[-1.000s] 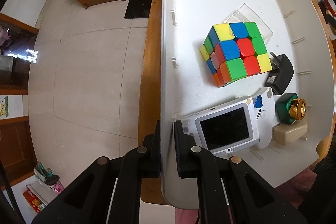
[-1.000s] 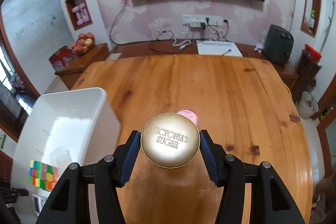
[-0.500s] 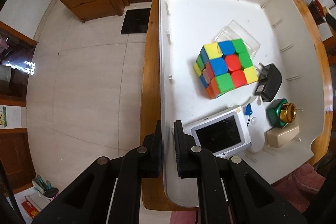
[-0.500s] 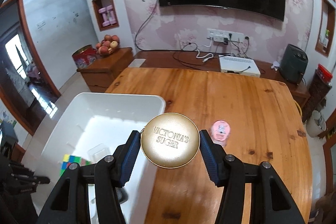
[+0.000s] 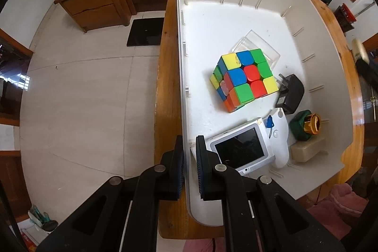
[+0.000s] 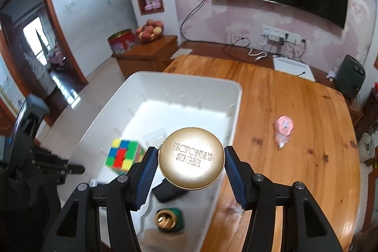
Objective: Organize rigid objects
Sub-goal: 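Carry the gold compact into the tray beside the green jar and release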
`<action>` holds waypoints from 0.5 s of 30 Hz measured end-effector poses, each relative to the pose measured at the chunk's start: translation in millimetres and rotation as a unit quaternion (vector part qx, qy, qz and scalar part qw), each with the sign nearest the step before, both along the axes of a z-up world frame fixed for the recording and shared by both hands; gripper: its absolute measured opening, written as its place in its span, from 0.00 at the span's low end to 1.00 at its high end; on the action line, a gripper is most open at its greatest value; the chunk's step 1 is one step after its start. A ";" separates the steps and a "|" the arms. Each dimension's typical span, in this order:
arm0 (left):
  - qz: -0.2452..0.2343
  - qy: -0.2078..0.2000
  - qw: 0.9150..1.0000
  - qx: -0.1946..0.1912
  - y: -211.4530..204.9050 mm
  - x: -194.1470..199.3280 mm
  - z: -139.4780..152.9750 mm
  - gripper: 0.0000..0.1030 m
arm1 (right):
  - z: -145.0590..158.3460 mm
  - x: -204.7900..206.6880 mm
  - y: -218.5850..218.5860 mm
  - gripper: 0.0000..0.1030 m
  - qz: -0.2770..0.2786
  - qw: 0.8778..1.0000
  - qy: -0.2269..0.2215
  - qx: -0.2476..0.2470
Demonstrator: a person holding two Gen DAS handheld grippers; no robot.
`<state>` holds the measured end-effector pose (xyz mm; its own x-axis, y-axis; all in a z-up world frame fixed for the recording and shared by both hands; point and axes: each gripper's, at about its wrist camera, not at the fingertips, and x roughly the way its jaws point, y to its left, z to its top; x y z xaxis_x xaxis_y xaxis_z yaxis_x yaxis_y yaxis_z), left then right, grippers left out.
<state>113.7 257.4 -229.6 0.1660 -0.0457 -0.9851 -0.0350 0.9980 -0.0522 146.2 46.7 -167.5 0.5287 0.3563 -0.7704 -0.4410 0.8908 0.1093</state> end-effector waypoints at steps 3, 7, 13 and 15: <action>0.000 -0.002 1.000 -0.006 5.6 0.4 -0.2 0.09 | -3.3 -6.5 6.9 0.56 0.009 1.000 0.013 -0.003; 0.008 0.000 1.000 -0.022 14.7 1.2 -1.6 0.09 | -7.8 -11.8 13.7 0.56 0.015 0.999 0.028 -0.007; 0.015 -0.001 0.999 -0.046 20.2 0.8 -1.0 0.09 | -14.3 -19.5 17.5 0.56 0.017 0.999 0.045 -0.014; 0.018 0.000 0.998 -0.052 21.7 0.5 -1.7 0.08 | -17.5 -20.1 17.1 0.56 0.016 0.998 0.052 -0.019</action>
